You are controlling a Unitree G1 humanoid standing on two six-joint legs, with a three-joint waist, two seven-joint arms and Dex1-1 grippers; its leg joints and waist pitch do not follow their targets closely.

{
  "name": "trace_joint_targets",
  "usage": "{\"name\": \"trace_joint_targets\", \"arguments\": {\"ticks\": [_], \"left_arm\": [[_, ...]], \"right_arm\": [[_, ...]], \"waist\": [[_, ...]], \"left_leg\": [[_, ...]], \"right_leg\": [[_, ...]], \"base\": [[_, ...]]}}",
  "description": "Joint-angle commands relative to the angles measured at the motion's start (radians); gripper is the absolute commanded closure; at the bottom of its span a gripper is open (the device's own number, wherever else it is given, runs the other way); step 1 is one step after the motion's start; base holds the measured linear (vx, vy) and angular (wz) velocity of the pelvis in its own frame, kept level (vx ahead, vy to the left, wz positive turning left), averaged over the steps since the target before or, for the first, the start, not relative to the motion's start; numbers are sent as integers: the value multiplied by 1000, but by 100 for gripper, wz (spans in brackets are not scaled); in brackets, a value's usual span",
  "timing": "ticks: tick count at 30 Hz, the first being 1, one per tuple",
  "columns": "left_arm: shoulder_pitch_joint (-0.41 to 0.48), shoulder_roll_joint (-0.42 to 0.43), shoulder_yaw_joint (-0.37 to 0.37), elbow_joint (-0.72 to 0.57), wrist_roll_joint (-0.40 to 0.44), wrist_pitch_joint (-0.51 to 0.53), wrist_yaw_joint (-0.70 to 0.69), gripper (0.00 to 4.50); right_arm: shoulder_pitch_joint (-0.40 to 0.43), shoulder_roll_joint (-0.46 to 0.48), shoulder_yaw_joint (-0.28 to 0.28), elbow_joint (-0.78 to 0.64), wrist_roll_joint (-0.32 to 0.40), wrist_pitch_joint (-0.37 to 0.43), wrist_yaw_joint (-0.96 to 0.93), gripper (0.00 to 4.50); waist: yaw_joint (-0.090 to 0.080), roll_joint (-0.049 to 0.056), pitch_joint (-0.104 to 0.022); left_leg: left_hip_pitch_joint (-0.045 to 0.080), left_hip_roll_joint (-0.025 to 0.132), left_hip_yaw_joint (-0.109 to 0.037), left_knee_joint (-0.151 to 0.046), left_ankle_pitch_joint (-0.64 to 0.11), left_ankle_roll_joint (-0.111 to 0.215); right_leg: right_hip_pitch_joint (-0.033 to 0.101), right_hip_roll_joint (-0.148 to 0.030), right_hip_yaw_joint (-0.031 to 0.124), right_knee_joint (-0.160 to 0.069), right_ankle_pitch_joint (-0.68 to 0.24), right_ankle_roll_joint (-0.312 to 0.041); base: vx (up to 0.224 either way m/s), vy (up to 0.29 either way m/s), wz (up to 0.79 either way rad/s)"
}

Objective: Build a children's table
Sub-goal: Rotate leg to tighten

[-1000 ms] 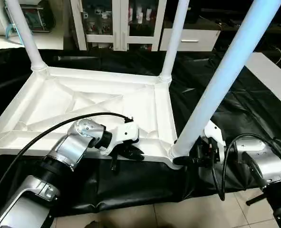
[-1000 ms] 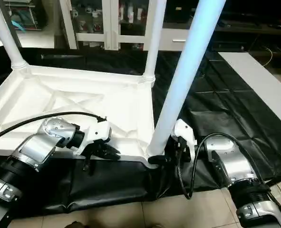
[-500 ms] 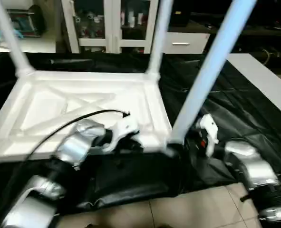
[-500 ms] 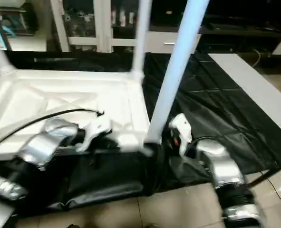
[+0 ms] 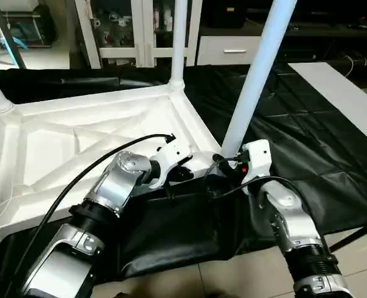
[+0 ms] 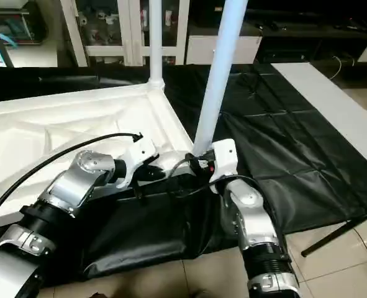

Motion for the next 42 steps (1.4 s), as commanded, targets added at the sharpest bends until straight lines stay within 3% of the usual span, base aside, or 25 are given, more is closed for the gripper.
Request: {"name": "trace_joint_targets", "arguments": {"ticks": [1,4,5,7,8,10,13,15,19,20,21,22,24,26,31,32,36,42], "left_arm": [[-28,-35,-7,-19,16,-2,98,450],[-18,-19,-4,-34,16,-11,78,450],[-14,-14,-3,-39,14,-13,71,450],[-1,9,-6,-52,13,-31,44,450],[9,21,-4,-65,11,-25,32,450],[22,39,-5,-83,4,-21,7,450],[47,78,-21,-119,-10,-4,-61,450],[67,110,-40,-143,-26,-9,-126,450],[95,159,-57,-169,-57,-37,-217,450],[108,206,-72,-176,-68,-90,-287,450],[112,227,-82,-185,-80,-116,-336,450],[113,234,-87,-189,-86,-125,-355,450],[121,260,-93,-217,-109,-118,-419,450],[122,275,-93,-233,-132,-114,-469,450],[100,267,-114,-212,-138,-148,-491,450],[97,264,-118,-206,-138,-154,-494,450],[76,238,-127,-171,-129,-169,-503,450],[61,232,-137,-142,-117,-190,-495,450]], "right_arm": [[19,71,142,-70,-6,-11,98,187],[56,51,121,-155,82,19,186,187],[65,38,119,-177,93,19,204,131],[88,-11,107,-245,121,29,247,117],[101,-43,92,-291,149,57,274,109],[118,-91,67,-346,181,88,307,82],[151,-184,29,-420,219,123,369,62],[173,-245,8,-451,235,134,412,38],[223,-364,-16,-488,245,142,509,17],[269,-463,-35,-502,262,170,606,8],[285,-499,-37,-506,268,179,644,8],[290,-511,-37,-507,271,183,657,8],[310,-558,-31,-505,276,207,708,8],[317,-610,-5,-473,246,179,761,8],[219,-546,27,-404,284,186,762,8],[208,-536,38,-398,283,187,771,8],[124,-473,103,-310,251,157,813,8],[58,-446,172,-229,208,115,866,8]], "waist": [[-2,1,-53],[3,2,-54],[6,2,-56],[10,1,-65],[12,2,-65],[10,-1,-75],[8,1,-75],[9,-2,-77],[17,2,-74],[19,2,-74],[25,1,-74],[26,2,-72],[24,-3,-71],[28,2,-69],[25,2,-71],[28,8,-70],[25,0,-73],[33,5,-74]], "left_leg": [[8,-3,-1,-82,-342,4],[10,-1,0,-82,-320,14],[13,0,4,-79,-300,22],[6,0,4,-72,-219,42],[5,-1,5,-70,-192,51],[-4,-4,5,-61,-88,91],[-2,1,7,-60,-114,101],[3,3,10,-58,-130,92],[8,5,11,-59,-158,73],[8,5,10,-59,-167,71],[7,7,8,-59,-177,78],[7,6,10,-60,-186,80],[5,6,10,-61,-207,70],[10,10,8,-61,-243,51],[11,7,6,-61,-288,25],[15,9,6,-62,-295,23],[9,5,5,-61,-297,13],[18,8,8,-58,-275,17]], "right_leg": [[34,3,14,-75,-296,-159],[36,2,16,-73,-273,-164],[33,3,18,-72,-241,-172],[47,4,17,-56,-133,-195],[47,5,17,-53,-95,-201],[58,6,16,-35,45,-226],[58,3,17,-38,10,-239],[53,2,18,-41,-30,-249],[50,6,18,-44,-62,-251],[52,6,19,-44,-70,-248],[56,3,20,-45,-82,-240],[51,3,21,-47,-100,-239],[48,2,19,-48,-138,-232],[43,-2,20,-52,-206,-219],[36,0,18,-56,-257,-207],[34,1,20,-57,-256,-205],[36,1,17,-54,-264,-205],[35,0,20,-49,-214,-229]], "base": [[0,0,0],[0,0,0],[0,0,0],[0,0,0],[0,0,0],[0,0,0],[0,0,0],[0,0,0],[0,0,0],[0,0,0],[0,0,0],[0,0,0],[0,0,0],[0,0,0],[0,0,0],[0,0,0],[0,0,0],[0,0,0]]}}
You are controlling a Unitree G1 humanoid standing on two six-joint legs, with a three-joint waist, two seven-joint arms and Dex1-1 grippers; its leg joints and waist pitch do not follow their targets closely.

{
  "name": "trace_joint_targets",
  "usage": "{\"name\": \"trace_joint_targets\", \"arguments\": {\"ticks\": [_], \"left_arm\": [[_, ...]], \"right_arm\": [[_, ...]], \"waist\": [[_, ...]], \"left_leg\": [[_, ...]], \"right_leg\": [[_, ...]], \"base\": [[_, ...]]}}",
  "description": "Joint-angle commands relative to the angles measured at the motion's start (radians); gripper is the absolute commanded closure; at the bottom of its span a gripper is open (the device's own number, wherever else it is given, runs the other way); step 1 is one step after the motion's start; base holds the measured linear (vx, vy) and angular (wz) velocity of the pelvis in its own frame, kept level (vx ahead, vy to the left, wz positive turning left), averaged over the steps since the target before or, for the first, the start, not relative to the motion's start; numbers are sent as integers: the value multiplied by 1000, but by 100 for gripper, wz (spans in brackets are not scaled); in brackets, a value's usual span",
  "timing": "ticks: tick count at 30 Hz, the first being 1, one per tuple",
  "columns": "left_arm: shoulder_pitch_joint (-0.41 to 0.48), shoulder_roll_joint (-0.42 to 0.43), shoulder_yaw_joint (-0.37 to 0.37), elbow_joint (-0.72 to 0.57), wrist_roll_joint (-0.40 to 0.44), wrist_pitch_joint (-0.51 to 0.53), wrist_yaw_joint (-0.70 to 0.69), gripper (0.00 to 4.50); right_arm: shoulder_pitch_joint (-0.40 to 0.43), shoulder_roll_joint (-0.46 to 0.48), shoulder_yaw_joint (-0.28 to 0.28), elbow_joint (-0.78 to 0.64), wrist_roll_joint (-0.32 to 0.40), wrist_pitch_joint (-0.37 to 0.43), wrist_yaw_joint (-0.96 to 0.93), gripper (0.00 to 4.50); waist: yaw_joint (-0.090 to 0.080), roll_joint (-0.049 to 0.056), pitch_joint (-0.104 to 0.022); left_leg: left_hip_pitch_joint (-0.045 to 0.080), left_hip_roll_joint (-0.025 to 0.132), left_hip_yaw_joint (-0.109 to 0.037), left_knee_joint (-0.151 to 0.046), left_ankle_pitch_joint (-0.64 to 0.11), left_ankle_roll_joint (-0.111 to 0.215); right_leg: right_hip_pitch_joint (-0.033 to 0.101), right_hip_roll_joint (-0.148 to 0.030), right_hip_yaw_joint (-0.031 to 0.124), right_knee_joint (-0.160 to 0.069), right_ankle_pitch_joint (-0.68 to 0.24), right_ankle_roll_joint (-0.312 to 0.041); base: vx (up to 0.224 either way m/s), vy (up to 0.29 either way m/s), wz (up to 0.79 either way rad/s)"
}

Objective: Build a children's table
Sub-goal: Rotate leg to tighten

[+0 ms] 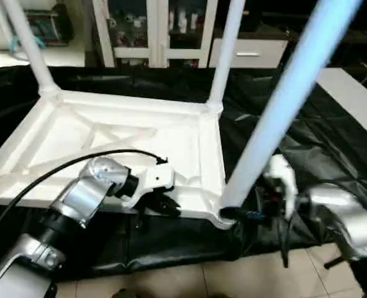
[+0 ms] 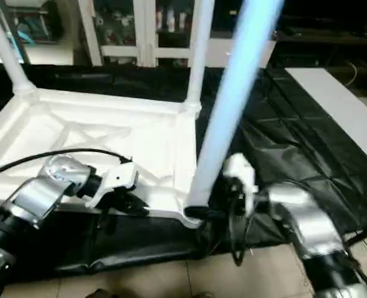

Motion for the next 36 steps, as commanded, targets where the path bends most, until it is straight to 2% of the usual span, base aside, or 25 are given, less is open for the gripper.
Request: {"name": "trace_joint_targets", "arguments": {"ticks": [1,2,3,6,10,12,13,15,21,23,32,36], "left_arm": [[-24,-14,-22,-1,1,-16,-17,450],[-24,-16,-22,1,2,-18,-13,450],[-23,-18,-23,5,4,-20,-12,450],[-24,-19,-24,14,6,-26,-12,450],[-25,-18,-26,20,8,-31,-13,450],[-25,-17,-27,24,9,-36,-13,450],[-24,-16,-27,24,10,-36,-14,450],[-24,-15,-29,24,10,-36,-16,450],[-28,-15,-31,30,12,-41,-20,450],[-30,-15,-32,33,14,-44,-20,450],[-34,-11,-38,43,16,-42,-23,450],[-45,-29,-23,60,20,-22,23,450]], "right_arm": [[-19,-6,16,27,-26,-26,15,24],[-28,-2,20,42,-31,-34,17,35],[-36,-1,26,59,-38,-46,26,35],[-47,-5,34,80,-47,-64,52,67],[-49,-22,38,86,-44,-73,88,98],[-49,-29,40,93,-44,-82,106,116],[-49,-31,40,96,-45,-86,110,126],[-48,-34,41,101,-46,-90,117,149],[-54,-28,65,130,-73,-121,130,197],[-58,-25,69,142,-82,-133,134,227],[-73,-29,99,202,-135,-193,161,247],[-79,-1,77,224,-133,-157,90,249]], "waist": [[-4,4,-71],[-3,1,-73],[-3,1,-72],[-3,-2,-73],[-1,1,-71],[-1,1,-72],[0,4,-72],[0,2,-73],[2,5,-75],[6,5,-75],[7,2,-73],[8,1,-71]], "left_leg": [[26,0,5,-77,-268,20],[23,0,5,-77,-247,21],[21,-1,4,-77,-237,25],[22,-1,5,-76,-241,29],[22,0,3,-77,-262,26],[22,0,3,-77,-260,26],[22,0,3,-77,-257,26],[22,0,3,-76,-254,27],[23,-1,4,-74,-243,31],[23,-1,4,-74,-236,34],[24,-1,3,-76,-277,23],[24,-1,2,-77,-285,20]], "right_leg": [[36,-6,13,-57,-212,-225],[41,-6,13,-55,-195,-224],[42,-6,12,-52,-188,-226],[43,-7,12,-54,-199,-225],[42,-8,12,-58,-240,-214],[42,-8,12,-58,-232,-214],[43,-8,11,-56,-226,-217],[43,-8,11,-56,-222,-220],[44,-7,10,-53,-195,-234],[45,-7,10,-51,-183,-236],[44,-7,10,-56,-238,-225],[42,-6,11,-58,-257,-217]], "base": [[0,0,0],[0,0,0],[0,0,0],[0,0,0],[0,0,0],[0,0,0],[0,0,0],[0,0,0],[0,0,0],[0,0,0],[0,0,0],[0,0,0]]}}
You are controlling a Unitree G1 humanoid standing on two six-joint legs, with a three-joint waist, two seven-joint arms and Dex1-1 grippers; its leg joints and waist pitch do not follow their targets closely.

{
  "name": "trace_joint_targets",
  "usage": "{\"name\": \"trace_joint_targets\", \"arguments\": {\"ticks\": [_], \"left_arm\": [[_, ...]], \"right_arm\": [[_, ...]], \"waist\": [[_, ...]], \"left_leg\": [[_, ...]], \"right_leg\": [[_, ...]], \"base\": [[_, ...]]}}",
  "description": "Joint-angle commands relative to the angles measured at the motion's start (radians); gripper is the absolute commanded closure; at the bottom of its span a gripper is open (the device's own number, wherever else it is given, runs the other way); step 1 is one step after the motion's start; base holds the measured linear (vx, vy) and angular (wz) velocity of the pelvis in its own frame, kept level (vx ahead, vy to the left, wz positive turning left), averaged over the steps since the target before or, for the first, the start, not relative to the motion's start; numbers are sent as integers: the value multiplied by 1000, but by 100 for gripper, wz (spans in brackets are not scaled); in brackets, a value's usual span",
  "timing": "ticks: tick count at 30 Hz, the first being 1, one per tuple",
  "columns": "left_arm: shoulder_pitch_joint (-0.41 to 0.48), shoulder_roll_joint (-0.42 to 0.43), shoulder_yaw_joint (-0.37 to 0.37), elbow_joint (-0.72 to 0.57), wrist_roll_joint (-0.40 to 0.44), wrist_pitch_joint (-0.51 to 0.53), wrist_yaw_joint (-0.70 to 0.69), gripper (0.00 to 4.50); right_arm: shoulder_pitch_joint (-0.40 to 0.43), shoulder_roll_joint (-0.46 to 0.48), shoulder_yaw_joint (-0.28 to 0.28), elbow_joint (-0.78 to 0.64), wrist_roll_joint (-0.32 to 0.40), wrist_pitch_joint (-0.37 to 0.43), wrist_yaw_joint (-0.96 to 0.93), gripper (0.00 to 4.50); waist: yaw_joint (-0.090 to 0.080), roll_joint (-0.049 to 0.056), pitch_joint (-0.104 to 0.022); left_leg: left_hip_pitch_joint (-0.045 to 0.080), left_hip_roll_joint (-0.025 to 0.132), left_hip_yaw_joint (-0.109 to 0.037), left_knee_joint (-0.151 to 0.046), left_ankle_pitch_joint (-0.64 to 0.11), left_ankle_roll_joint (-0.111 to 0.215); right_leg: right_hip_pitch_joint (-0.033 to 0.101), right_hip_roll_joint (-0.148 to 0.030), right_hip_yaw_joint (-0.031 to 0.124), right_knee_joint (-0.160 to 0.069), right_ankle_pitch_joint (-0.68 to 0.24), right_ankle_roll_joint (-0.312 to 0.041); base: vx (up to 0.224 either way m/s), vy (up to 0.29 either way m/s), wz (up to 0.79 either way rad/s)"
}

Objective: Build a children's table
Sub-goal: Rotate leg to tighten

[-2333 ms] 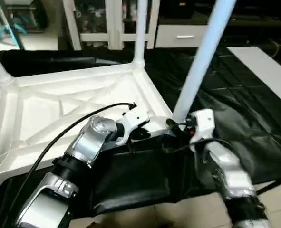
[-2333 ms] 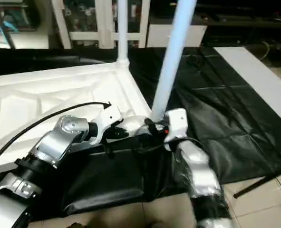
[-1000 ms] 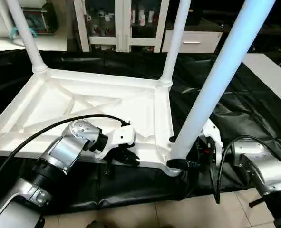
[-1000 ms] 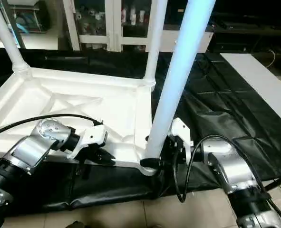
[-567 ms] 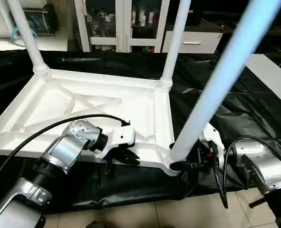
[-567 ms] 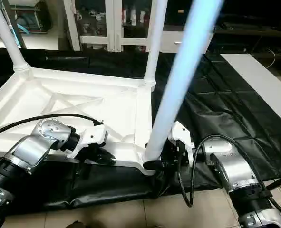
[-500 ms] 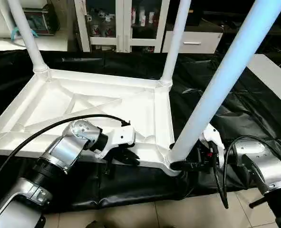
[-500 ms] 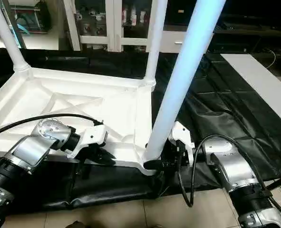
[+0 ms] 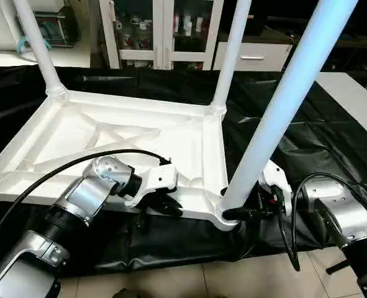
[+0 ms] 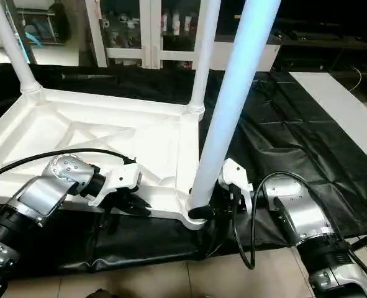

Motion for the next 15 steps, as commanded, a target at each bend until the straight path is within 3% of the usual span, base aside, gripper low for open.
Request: {"name": "trace_joint_targets", "arguments": {"ticks": [1,5,6,8,15], "left_arm": [[-26,-29,0,17,11,18,44,450],[-59,-103,57,64,12,72,192,450],[-89,-171,101,100,4,120,308,450],[-105,-201,118,119,4,143,362,450],[-195,-335,155,255,62,165,644,450]], "right_arm": [[6,25,8,52,-45,42,-77,249],[-16,98,-46,123,-55,86,-270,250],[-30,166,-79,155,-57,113,-412,250],[-37,199,-89,166,-62,126,-481,251],[-123,413,-99,287,-179,101,-926,252]], "waist": [[-8,3,-65],[-23,-5,-60],[-31,-7,-61],[-40,-8,-65],[-61,0,-65]], "left_leg": [[19,-2,3,-81,-304,14],[26,-5,-5,-84,-419,-30],[23,-8,-7,-82,-427,-32],[17,-11,-13,-82,-406,-39],[13,-18,-19,-86,-405,-42]], "right_leg": [[36,-5,12,-67,-282,-215],[30,-7,5,-87,-470,-154],[29,-9,5,-89,-511,-135],[30,-11,0,-94,-529,-114],[28,-5,-6,-100,-482,-119]], "base": [[0,0,0],[0,0,0],[0,0,0],[0,0,0],[0,0,0]]}}
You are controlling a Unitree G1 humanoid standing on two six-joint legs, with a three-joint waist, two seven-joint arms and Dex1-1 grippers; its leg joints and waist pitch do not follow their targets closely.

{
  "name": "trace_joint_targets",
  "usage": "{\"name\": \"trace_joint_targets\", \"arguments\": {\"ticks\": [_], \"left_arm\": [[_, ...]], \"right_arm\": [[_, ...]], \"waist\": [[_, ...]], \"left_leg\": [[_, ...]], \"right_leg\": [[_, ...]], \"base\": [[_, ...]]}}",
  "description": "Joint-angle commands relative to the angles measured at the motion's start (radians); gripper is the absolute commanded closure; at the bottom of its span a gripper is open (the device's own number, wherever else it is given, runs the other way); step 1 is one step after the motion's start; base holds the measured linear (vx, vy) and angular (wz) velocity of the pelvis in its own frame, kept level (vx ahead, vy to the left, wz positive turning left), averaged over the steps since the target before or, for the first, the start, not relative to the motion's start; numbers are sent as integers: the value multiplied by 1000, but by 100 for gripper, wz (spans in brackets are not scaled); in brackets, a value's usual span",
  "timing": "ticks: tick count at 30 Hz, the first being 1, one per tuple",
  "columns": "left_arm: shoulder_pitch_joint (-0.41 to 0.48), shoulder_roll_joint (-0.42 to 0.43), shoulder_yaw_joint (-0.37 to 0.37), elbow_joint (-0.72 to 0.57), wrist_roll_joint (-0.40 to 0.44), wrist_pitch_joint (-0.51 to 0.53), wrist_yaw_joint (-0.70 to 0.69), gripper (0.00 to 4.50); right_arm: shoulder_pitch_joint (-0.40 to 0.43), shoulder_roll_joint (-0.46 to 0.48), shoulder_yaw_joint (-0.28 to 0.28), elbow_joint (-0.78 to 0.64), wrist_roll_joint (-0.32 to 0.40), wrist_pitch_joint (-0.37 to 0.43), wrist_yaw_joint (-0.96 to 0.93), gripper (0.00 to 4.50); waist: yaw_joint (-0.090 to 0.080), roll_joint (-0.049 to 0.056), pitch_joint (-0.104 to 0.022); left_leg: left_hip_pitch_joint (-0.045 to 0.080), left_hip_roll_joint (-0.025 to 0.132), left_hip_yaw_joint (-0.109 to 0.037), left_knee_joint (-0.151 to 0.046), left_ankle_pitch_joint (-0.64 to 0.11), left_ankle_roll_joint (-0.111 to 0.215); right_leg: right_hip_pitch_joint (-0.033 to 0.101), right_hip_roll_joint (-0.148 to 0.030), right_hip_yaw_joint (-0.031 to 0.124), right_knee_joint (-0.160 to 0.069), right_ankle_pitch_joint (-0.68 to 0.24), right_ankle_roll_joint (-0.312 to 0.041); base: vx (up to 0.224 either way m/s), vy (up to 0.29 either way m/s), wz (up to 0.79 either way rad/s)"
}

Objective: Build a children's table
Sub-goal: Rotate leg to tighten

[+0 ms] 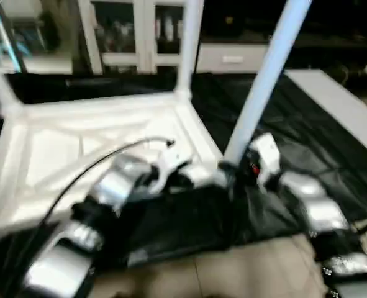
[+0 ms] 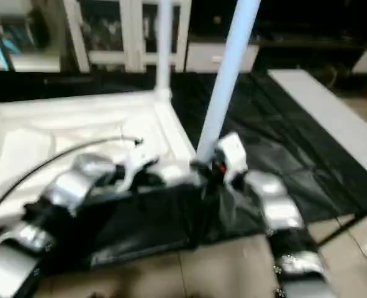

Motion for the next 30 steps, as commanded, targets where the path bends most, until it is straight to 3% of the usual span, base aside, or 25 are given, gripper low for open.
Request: {"name": "trace_joint_targets", "arguments": {"ticks": [1,3,5,8,13,14,16,18,21,22,23,26,30], "left_arm": [[-73,-81,39,5,2,-34,155,450],[-81,-103,44,14,4,-38,181,450],[-88,-114,43,20,11,-37,203,450],[-91,-110,38,22,17,-39,208,450],[-80,-82,50,26,24,-55,194,450],[-76,-78,53,24,26,-58,191,450],[-70,-71,53,21,27,-62,181,450],[-59,-58,52,12,25,-72,159,450],[-44,-43,43,-12,16,-70,116,450],[-30,-22,22,-31,7,-98,46,450],[-26,-17,19,-38,6,-95,32,450],[4,20,-6,-70,-15,-100,-81,450],[38,81,-34,-97,-19,-99,-179,450]], "right_arm": [[-15,115,70,83,-62,-3,-141,252],[-42,166,55,125,-63,-17,-225,252],[-62,206,82,156,-81,-79,-201,252],[-65,222,84,153,-74,-90,-178,253],[-28,196,15,57,47,-92,-10,253],[-15,185,0,25,74,-88,11,218],[5,165,-9,-25,109,-74,49,198],[45,119,-10,-117,144,-53,97,179],[78,72,-9,-198,161,-29,136,150],[98,29,-21,-251,170,-2,170,140],[102,16,-23,-262,173,9,180,130],[129,-89,-15,-311,164,51,265,107],[207,-289,-10,-441,208,150,472,70]], "waist": [[-7,7,-62],[-9,10,-63],[-13,8,-63],[-14,7,-63],[-7,5,-66],[-5,4,-67],[1,2,-68],[9,1,-67],[-2,2,-70],[0,3,-70],[8,4,-75],[26,3,-76],[46,1,-72]], "left_leg": [[13,-14,-1,-86,-416,-44],[17,-15,-3,-87,-431,-44],[16,-14,-3,-87,-442,-36],[11,-14,0,-88,-426,-14],[13,-11,6,-86,-376,18],[11,-11,6,-87,-361,23],[9,-10,10,-85,-315,34],[4,-9,8,-86,-297,47],[-17,-8,0,-91,-256,41],[-12,-8,2,-89,-255,40],[7,-3,10,-78,-210,50],[5,-4,17,-71,-115,79],[4,-2,20,-73,-138,95]], "right_leg": [[26,-7,-1,-89,-484,-124],[25,-6,-2,-91,-480,-123],[24,-6,-1,-90,-454,-131],[28,-4,4,-84,-387,-152],[32,-6,12,-78,-318,-180],[35,-5,12,-76,-298,-183],[37,-5,13,-71,-250,-195],[42,-5,13,-71,-256,-184],[55,-8,6,-65,-255,-169],[50,-9,7,-67,-257,-171],[37,-6,14,-59,-161,-214],[43,-1,15,-42,-29,-256],[49,-6,16,-45,-59,-249]], "base": [[0,0,0],[0,0,0],[0,0,0],[0,0,0],[0,0,0],[0,0,0],[0,0,0],[0,0,0],[0,0,0],[0,0,0],[0,0,0],[0,0,0],[0,0,0]]}}
